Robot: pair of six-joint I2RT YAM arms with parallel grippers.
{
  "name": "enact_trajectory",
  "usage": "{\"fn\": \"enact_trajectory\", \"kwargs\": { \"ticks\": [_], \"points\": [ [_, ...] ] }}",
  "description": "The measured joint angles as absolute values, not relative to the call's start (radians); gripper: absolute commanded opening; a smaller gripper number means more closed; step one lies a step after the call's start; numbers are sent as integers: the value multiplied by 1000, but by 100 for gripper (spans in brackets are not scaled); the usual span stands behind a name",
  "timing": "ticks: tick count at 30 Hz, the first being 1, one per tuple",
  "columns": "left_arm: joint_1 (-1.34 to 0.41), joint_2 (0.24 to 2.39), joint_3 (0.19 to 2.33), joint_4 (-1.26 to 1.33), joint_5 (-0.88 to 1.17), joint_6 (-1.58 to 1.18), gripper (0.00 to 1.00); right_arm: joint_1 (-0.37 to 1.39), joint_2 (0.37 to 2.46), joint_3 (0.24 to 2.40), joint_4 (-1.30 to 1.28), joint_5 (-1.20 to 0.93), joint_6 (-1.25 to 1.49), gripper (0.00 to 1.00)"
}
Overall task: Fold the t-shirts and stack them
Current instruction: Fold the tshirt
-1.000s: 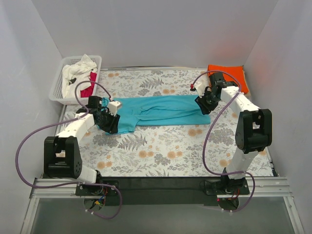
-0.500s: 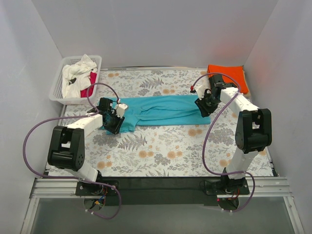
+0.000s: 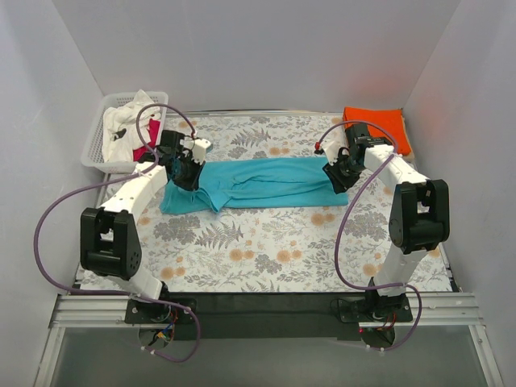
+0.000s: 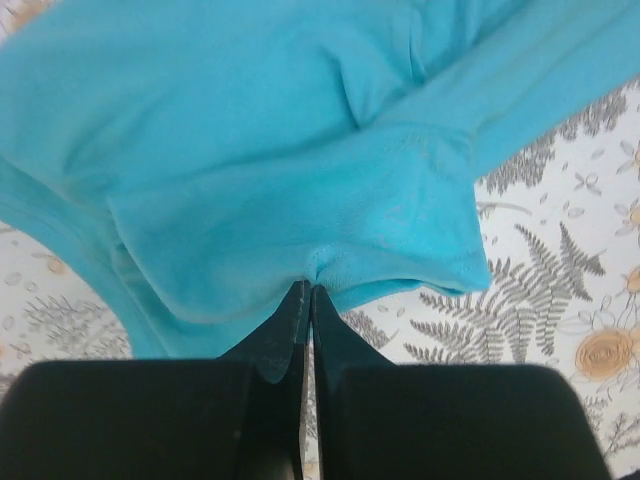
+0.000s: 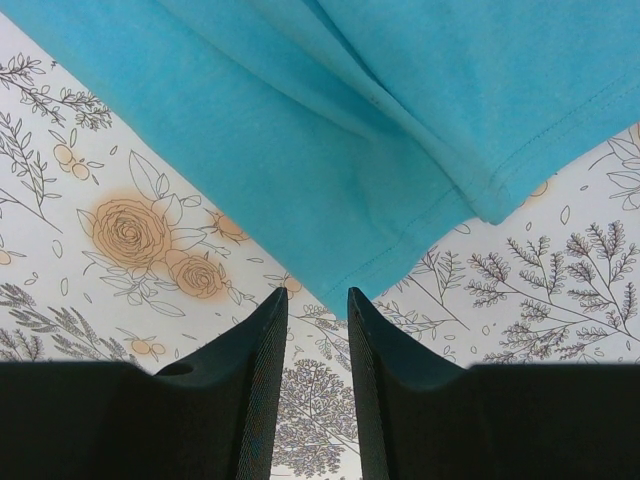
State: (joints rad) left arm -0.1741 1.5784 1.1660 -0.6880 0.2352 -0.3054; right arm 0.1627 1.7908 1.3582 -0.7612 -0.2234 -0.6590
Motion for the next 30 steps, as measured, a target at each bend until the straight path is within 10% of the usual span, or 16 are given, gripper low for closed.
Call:
{"fn": "enact_trajectory", "kwargs": {
  "ticks": [30],
  "points": [
    [-126,2115,1637,-464,254,-406,2,163,1824,1354,-761,-238,-662,37]
  ]
}}
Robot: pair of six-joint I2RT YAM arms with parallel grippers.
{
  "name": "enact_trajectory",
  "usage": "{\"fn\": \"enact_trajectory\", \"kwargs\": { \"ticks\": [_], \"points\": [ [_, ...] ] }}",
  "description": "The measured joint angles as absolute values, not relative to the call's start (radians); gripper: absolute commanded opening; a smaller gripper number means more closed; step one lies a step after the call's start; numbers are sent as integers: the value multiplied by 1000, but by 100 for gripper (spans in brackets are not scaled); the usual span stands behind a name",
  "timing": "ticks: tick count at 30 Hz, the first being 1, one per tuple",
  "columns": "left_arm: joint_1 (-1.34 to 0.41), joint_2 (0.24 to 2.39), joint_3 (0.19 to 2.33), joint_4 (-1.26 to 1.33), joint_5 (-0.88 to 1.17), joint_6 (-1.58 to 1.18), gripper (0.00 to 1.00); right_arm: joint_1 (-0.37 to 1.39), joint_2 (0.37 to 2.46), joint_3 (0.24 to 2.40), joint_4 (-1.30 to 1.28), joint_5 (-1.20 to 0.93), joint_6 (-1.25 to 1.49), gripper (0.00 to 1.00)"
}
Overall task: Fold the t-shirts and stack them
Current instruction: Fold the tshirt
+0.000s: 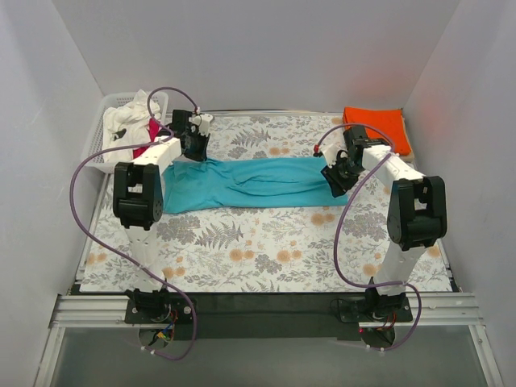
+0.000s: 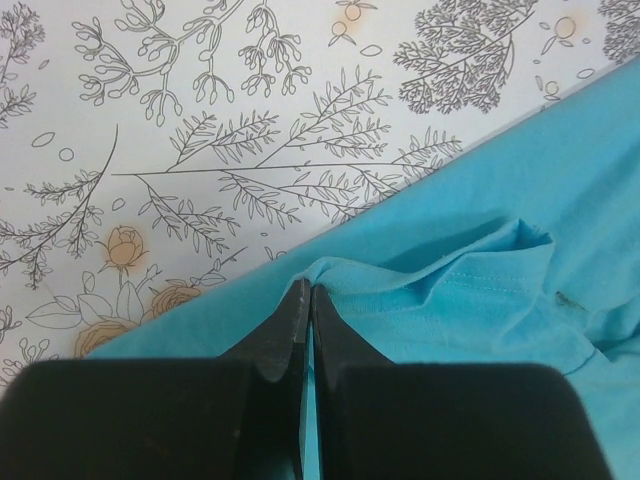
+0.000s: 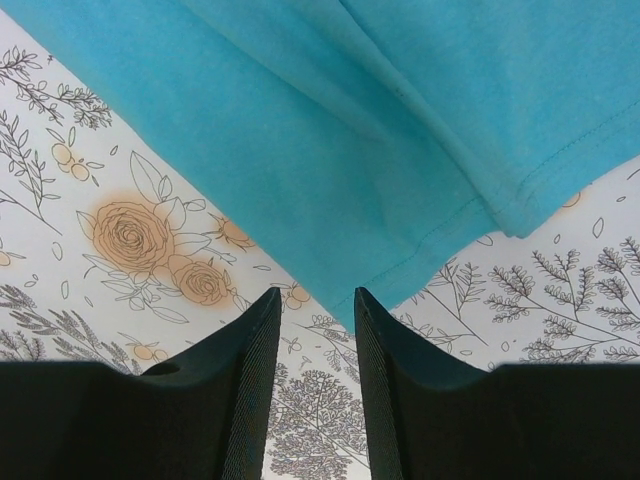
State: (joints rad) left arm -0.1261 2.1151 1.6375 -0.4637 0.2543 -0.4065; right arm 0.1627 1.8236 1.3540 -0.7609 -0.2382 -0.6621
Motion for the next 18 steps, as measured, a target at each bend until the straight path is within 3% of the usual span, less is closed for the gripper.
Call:
{"fn": "enact_trajectory", "kwargs": {
  "ticks": [4,5,6,8,18],
  "points": [
    [-125,2129,1639,-467,238,-407,18,163,1832,1353,-761,-239,-662,37],
    [-123,2129,1639,-467,241,-410,23,163,1834,1353,-761,-239,-662,37],
    [-120,2128,1639,-469,250,-411,34,163,1837,1352,-761,-239,-662,37],
    [-113,2116,1633,-468,300,-403,43,163,1840,1351,-761,-239,-662,36],
    [-207,1856,1485,-485,579,-230,44,157,1840,1337,-761,-252,-641,33]
  ]
}}
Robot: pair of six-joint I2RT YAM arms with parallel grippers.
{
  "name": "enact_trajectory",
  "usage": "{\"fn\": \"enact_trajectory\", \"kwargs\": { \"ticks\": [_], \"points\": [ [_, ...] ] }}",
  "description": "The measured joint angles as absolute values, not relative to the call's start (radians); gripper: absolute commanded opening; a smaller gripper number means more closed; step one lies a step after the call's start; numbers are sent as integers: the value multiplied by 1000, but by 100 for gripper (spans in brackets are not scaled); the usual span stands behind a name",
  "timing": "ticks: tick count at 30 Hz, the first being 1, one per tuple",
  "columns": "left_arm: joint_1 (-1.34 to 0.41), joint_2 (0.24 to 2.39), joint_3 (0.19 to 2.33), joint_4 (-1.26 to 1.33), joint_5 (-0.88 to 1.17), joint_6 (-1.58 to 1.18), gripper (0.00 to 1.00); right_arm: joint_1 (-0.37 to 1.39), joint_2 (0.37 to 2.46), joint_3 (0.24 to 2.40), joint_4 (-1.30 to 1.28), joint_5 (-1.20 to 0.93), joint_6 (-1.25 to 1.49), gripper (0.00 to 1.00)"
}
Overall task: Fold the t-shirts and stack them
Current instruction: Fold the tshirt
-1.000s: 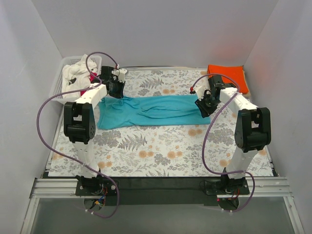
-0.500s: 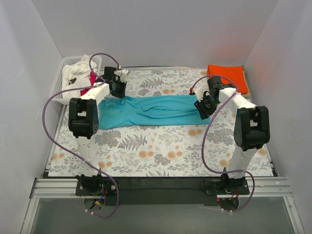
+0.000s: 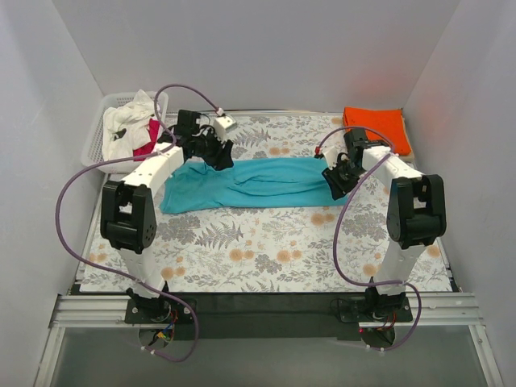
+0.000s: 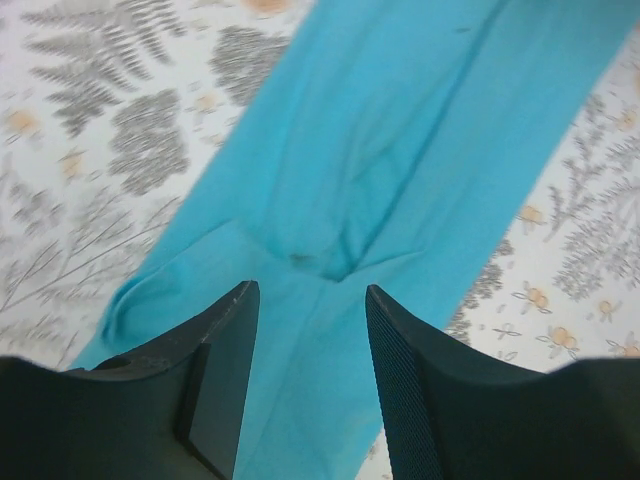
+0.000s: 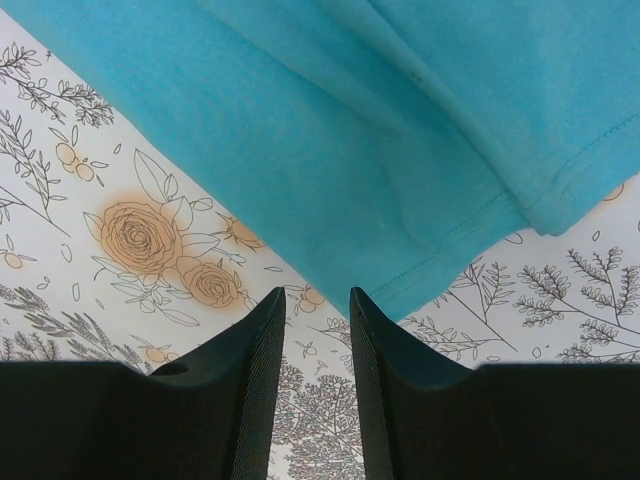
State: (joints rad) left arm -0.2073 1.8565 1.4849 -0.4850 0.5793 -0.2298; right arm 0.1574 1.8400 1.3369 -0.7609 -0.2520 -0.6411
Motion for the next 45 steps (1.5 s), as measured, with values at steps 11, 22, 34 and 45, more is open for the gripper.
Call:
{"fn": "enact_trajectory", "kwargs": {
  "ticks": [11,22,34,45],
  "points": [
    [-387,1929,1420,-524,619,-18,43,148,1885,1337,-760,-273,-577,31],
    [-409,1976,1406,-533,565,110,30,146,1922,1337,-760,-271,-561,31],
    [-410,2021,1404,-538,557,154,27,145,1923,1337,-760,-266,-557,30],
    [-407,2030,1407,-524,554,142,0,144,1924,1337,-760,-257,-558,29]
  ]
}}
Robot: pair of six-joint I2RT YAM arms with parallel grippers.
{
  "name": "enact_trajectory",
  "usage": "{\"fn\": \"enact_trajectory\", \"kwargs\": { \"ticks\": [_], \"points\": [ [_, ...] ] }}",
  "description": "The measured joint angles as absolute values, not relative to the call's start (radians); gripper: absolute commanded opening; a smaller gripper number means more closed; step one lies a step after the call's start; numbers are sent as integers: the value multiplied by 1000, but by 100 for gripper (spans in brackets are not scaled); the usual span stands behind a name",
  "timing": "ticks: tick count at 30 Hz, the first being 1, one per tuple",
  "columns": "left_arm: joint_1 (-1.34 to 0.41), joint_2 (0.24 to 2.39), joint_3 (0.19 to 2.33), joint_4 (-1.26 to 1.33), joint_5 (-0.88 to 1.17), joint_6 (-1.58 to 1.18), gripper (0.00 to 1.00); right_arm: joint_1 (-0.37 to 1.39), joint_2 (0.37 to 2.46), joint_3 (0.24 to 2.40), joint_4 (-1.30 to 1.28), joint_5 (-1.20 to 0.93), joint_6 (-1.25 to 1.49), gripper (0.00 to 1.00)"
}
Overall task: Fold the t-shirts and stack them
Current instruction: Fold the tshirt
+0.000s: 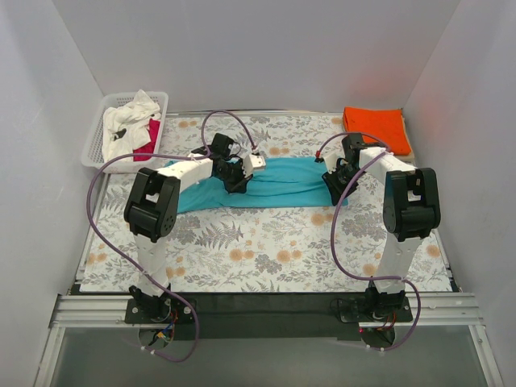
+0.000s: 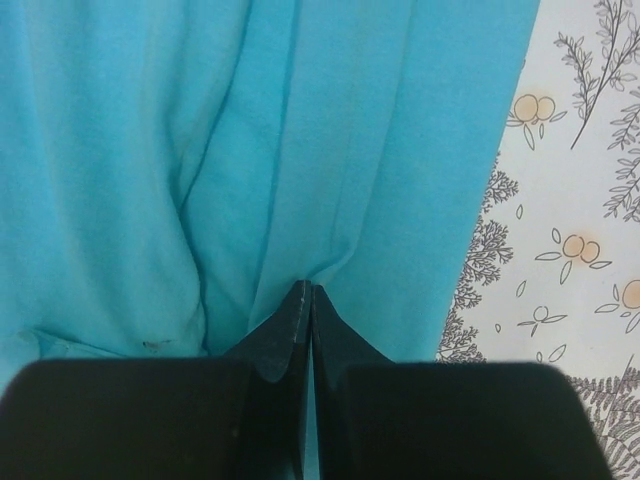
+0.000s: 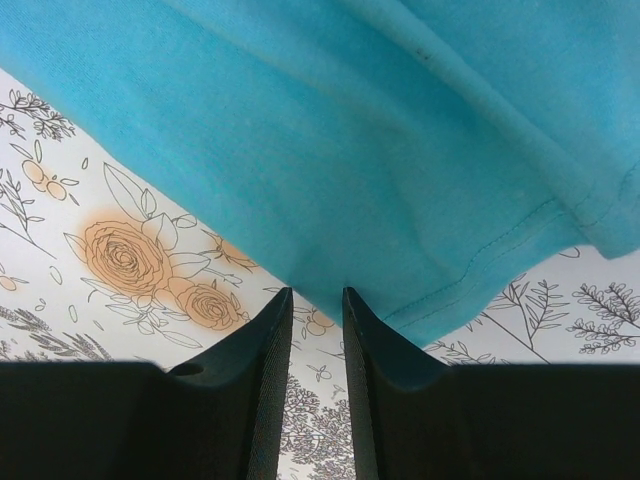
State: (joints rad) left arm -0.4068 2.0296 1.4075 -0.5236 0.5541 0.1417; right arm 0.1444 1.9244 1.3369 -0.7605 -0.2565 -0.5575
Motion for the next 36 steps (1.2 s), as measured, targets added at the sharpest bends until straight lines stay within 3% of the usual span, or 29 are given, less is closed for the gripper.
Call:
{"fn": "enact_trajectory", "kwargs": {
  "ticks": [14,22,25,36],
  "points": [
    [-334,2092,1501,-425,559,23,0,144,1925,1337,-760,-239,-561,29],
    [-334,2113,1499,-381,524,-72,31,144,1925,1345,-762,-239,-562,29],
    [-318,2067,1471,-385,525,-121,34,144,1925,1376,-766,-245,-560,30],
    [-82,1780,1317,-463,517,-249,31,147,1928,1446,-760,-257,-557,28]
  ]
}}
